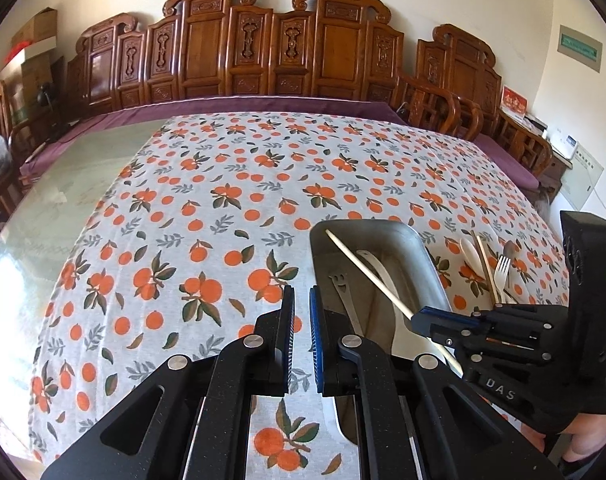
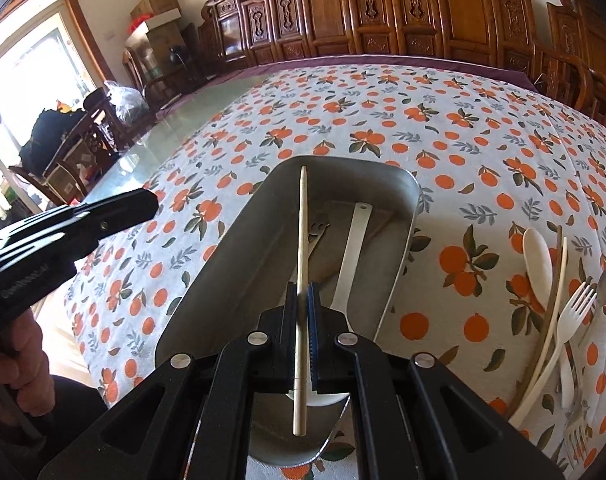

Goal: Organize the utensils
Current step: 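Lower the held chopstick into the tray and open the right tool, then grasp a metal fork with right tool while left tool returns to the cup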

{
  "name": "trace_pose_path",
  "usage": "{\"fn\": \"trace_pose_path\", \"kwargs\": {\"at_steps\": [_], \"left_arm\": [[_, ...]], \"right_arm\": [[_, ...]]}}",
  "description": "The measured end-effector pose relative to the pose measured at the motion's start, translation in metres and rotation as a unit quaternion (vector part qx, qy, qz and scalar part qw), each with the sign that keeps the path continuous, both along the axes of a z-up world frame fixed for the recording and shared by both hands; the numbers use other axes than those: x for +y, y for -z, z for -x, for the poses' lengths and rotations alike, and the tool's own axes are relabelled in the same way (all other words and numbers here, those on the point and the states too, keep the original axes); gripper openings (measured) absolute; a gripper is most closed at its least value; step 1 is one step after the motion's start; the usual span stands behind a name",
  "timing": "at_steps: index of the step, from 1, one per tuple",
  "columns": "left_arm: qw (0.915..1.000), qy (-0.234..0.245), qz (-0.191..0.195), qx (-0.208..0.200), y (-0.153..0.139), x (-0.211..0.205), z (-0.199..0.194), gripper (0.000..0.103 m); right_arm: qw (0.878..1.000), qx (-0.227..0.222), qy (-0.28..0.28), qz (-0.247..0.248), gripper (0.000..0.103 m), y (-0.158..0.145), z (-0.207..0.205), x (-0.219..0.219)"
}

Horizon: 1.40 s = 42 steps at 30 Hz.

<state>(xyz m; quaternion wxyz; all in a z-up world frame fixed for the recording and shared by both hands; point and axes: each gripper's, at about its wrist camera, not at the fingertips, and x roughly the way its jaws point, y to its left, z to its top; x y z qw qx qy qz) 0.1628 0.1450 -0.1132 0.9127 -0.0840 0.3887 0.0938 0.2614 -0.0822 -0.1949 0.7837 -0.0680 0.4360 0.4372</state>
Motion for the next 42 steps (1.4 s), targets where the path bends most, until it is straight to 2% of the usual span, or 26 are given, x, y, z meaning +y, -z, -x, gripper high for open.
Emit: {"fn": "trace_pose_path", "kwargs": {"at_steps": [12,19,24,25,26,28,30,33,35,37,38,42], "left_arm": [[0.9999,-0.012,0.001,0.003,0.001,0.011,0.002,0.006],[0.9999,-0.010,0.001,0.004,0.002,0.009,0.001,0.006],[1.0000,-0.002,0.002,0.003,0.002,0.003,-0.001,0.007],[1.0000,0.001,0.002,0.002,0.002,0.001,-0.001,0.008],[1.0000,0.004,0.001,0.002,0.002,-0.003,-0.002,0.016],[1.0000,0.010,0.000,-0.002,0.001,-0.008,-0.003,0.023],[0.9998,0.017,0.001,-0.005,-0.001,-0.015,-0.004,0.027],[0.9996,0.028,0.004,-0.008,-0.001,-0.026,-0.006,0.039],[0.9993,0.036,0.004,-0.009,-0.001,-0.036,-0.009,0.052],[0.9989,0.046,0.005,-0.011,-0.001,-0.044,-0.011,0.059],[0.9987,0.050,0.005,-0.011,-0.001,-0.048,-0.012,0.062],[0.9976,0.069,0.005,-0.012,0.000,-0.065,-0.015,0.063]], "right_arm": [[0.999,0.035,-0.001,-0.003,0.008,0.009,0.003,0.019],[0.999,0.034,-0.015,-0.023,0.010,0.003,0.005,0.017],[0.999,0.019,-0.014,-0.038,0.010,-0.009,0.003,-0.003],[0.999,0.014,-0.014,-0.040,0.010,-0.011,0.003,-0.008],[0.999,0.006,-0.011,-0.040,0.010,-0.015,0.002,-0.016],[0.999,-0.008,-0.004,-0.040,0.010,-0.020,0.001,-0.033],[0.999,-0.019,0.004,-0.040,0.010,-0.025,-0.003,-0.050],[0.999,-0.038,0.020,-0.032,0.010,-0.030,-0.009,-0.078],[0.998,-0.048,0.030,-0.027,0.010,-0.031,-0.013,-0.094],[0.997,-0.063,0.043,-0.017,0.010,-0.033,-0.018,-0.113],[0.997,-0.066,0.047,-0.014,0.010,-0.032,-0.021,-0.118],[0.995,-0.073,0.073,-0.005,0.010,-0.031,-0.036,-0.150]]}}
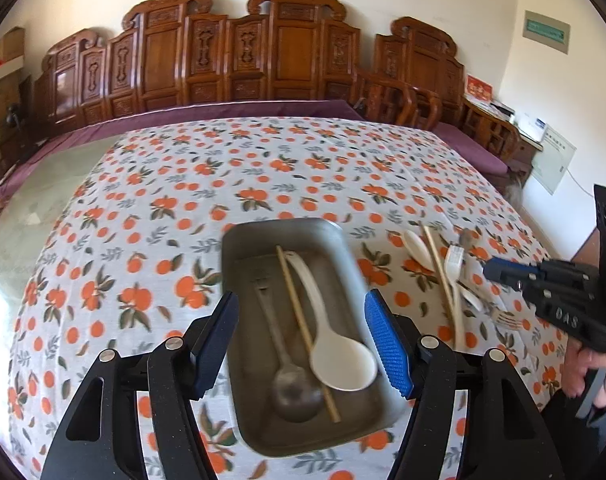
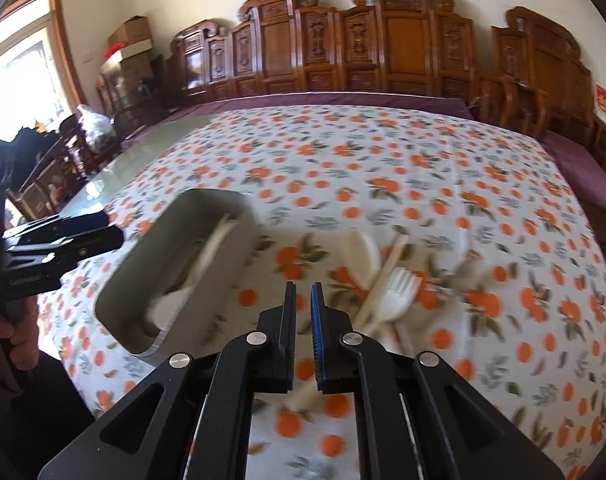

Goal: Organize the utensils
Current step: 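Grasp a metal fork with right tool while left tool returns to the cup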

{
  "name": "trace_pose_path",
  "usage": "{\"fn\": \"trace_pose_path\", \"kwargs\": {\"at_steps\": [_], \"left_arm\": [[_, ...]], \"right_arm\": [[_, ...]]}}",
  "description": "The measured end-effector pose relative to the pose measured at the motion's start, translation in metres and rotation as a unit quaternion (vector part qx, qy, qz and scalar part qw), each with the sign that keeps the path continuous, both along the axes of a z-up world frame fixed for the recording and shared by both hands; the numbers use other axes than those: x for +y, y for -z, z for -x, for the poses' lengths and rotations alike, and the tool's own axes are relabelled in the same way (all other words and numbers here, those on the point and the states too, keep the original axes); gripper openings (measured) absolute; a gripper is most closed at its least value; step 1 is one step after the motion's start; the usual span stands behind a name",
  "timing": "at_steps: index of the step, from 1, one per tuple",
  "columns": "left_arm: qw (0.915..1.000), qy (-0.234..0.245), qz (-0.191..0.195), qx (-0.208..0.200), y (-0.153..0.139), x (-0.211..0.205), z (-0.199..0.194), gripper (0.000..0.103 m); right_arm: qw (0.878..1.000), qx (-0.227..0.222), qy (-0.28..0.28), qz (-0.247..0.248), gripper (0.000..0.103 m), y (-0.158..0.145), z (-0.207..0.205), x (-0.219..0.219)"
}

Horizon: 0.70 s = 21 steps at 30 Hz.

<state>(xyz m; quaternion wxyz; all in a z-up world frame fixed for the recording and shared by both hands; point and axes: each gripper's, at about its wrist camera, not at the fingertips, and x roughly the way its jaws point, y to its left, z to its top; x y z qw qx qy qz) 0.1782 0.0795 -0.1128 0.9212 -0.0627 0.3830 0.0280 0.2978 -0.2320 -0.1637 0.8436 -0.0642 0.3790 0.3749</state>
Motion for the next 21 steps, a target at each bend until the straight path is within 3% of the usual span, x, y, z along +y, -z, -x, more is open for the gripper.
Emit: {"fn": "trace_pose_path", "kwargs": {"at_steps": [4,8,21], "left_arm": [[0.9999,0.012,-0.005,-0.003,0.001,-0.015,-0.001,0.078],[0.9998,0.021,0.000,-0.003,0.003,-0.025,-0.003,0.078],[0.9979,0.062,-0.015,0.010,0.008,-0.069,-0.009,0.078]], "right_arm": [[1.000,-0.008,0.022,0.008,0.010,0.003,-0.009,-0.023],[0.999,-0.018,0.040,0.029,0.010,0.015,-0.021,-0.042],[0.997,0.027,0.051,0.045,0.011,0.063,-0.041,-0.062]]}}
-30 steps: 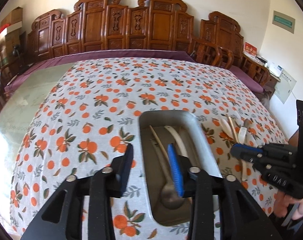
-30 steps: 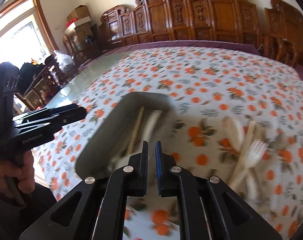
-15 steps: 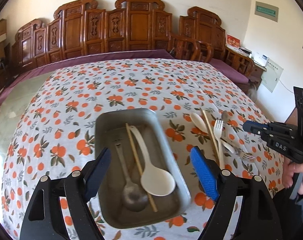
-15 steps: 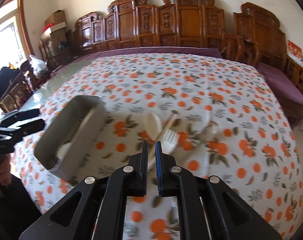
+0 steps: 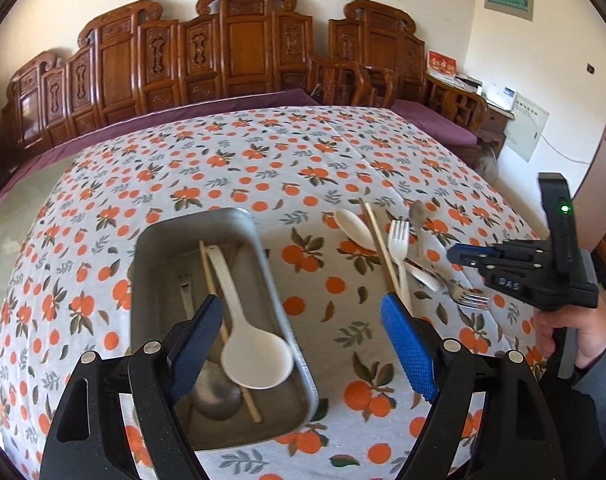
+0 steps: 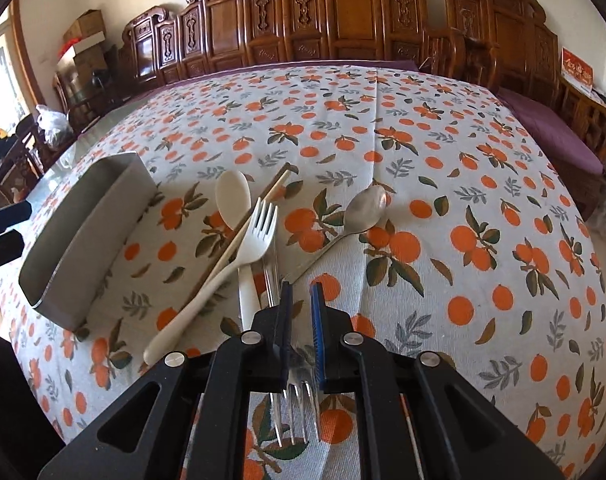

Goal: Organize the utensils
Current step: 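Grasp a metal fork with right tool while left tool returns to the cup, then grasp a white plastic fork from the pile with the left tool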

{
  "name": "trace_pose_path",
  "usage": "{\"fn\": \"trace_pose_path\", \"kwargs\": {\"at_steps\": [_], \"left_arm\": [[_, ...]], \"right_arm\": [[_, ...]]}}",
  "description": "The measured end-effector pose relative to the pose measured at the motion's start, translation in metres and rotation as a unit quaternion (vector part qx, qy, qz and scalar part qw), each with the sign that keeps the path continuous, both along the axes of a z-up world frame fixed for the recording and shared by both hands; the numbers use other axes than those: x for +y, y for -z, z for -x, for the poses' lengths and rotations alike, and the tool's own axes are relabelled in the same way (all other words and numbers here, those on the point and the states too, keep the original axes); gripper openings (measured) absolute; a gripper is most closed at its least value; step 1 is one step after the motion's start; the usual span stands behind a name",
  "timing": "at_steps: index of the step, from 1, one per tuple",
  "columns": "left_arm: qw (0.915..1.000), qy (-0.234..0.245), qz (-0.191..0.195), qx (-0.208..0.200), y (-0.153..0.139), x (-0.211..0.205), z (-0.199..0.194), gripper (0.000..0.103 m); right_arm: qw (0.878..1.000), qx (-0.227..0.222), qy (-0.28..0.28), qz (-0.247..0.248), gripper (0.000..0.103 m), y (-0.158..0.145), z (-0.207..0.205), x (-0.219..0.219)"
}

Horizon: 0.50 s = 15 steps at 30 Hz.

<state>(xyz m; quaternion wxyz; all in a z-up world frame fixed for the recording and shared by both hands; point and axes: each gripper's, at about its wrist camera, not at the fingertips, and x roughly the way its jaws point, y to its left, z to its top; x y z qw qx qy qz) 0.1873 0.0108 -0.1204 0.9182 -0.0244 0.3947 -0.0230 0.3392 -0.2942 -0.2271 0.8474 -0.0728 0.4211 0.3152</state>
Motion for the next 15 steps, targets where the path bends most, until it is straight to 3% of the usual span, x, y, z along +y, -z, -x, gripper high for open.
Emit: {"fn": "trace_pose_path", "kwargs": {"at_steps": [6,15], "left_arm": [[0.9994,0.030,0.010,0.016,0.004,-0.025,-0.009,0.078],[0.9963,0.069,-0.011,0.051,0.032,-0.072,-0.033,0.061]], "right_arm": [[1.000,0.000,-0.002,-0.011,0.011,-0.001,-0.003,-0.003],[0.999,0.010,0.015,-0.031,0.011,-0.001,-0.014,-0.019]]}}
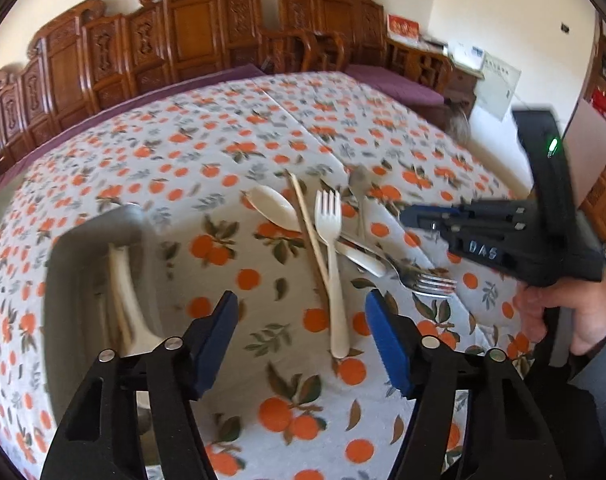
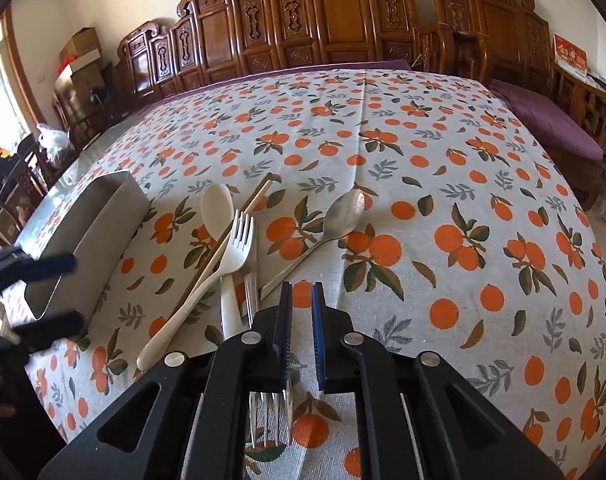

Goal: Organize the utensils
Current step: 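Grasp a white plastic fork from the pile with the left tool, then lift the plastic fork toward the tray with left tool while right tool holds metal fork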

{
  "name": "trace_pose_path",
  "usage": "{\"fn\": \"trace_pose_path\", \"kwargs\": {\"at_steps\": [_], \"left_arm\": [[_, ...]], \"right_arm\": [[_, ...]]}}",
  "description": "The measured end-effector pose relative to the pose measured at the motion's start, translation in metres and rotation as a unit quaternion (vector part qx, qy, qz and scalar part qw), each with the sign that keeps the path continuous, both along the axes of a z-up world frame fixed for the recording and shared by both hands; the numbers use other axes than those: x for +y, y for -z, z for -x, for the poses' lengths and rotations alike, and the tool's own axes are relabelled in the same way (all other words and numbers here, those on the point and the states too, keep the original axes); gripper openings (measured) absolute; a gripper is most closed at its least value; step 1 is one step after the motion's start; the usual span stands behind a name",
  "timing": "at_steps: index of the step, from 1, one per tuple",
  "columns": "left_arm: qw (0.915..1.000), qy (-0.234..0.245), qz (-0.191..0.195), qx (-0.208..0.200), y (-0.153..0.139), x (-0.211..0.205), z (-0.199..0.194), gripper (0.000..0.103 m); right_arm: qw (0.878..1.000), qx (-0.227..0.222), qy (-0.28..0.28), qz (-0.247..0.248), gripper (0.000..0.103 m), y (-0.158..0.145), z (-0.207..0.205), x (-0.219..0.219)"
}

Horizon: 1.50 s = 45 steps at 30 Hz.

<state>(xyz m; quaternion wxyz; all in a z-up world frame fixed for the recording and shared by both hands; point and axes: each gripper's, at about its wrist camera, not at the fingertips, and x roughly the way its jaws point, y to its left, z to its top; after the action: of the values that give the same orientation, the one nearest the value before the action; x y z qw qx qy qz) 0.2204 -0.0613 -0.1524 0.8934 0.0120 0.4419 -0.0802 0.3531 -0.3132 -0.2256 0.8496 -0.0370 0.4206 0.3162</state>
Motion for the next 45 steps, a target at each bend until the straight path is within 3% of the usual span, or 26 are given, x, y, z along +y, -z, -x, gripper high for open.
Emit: {"fn": "trace_pose_path", "kwargs": {"at_steps": [8,13,15,17,39,45], "left_arm": [[0.9983,0.011,0.000,0.057,0.040,-0.019,-0.027,0.043],[0.9976,0.007,-0.004,0.069,0.053,-0.021,-0.035,0.035],[0.9977,0.005,-0.009,0.067,0.053,-0.021,-0.035,0.027],[0.9974,0.006,-0.001,0.071,0.053,-0.018,-0.034,0.010],[0.9996,-0.002,0.018,0.021,0.010,0.001,0.000,0.009],[0.9996,-0.007,0.020,0.016,0.003,0.008,0.008,0.009]], "right_arm": [[1.000,0.004,-0.001,-0.012,0.011,0.000,-0.003,-0.003],[1.000,0.006,-0.002,-0.019,0.011,-0.001,-0.005,-0.003],[1.000,0.006,-0.002,-0.020,0.011,-0.001,-0.005,-0.003],[1.000,0.007,-0.003,-0.019,0.011,0.000,-0.005,-0.002],[0.999,0.021,-0.042,-0.001,0.011,0.012,0.002,0.018],[0.998,0.022,-0.053,0.015,0.020,0.017,0.006,0.024]]}}
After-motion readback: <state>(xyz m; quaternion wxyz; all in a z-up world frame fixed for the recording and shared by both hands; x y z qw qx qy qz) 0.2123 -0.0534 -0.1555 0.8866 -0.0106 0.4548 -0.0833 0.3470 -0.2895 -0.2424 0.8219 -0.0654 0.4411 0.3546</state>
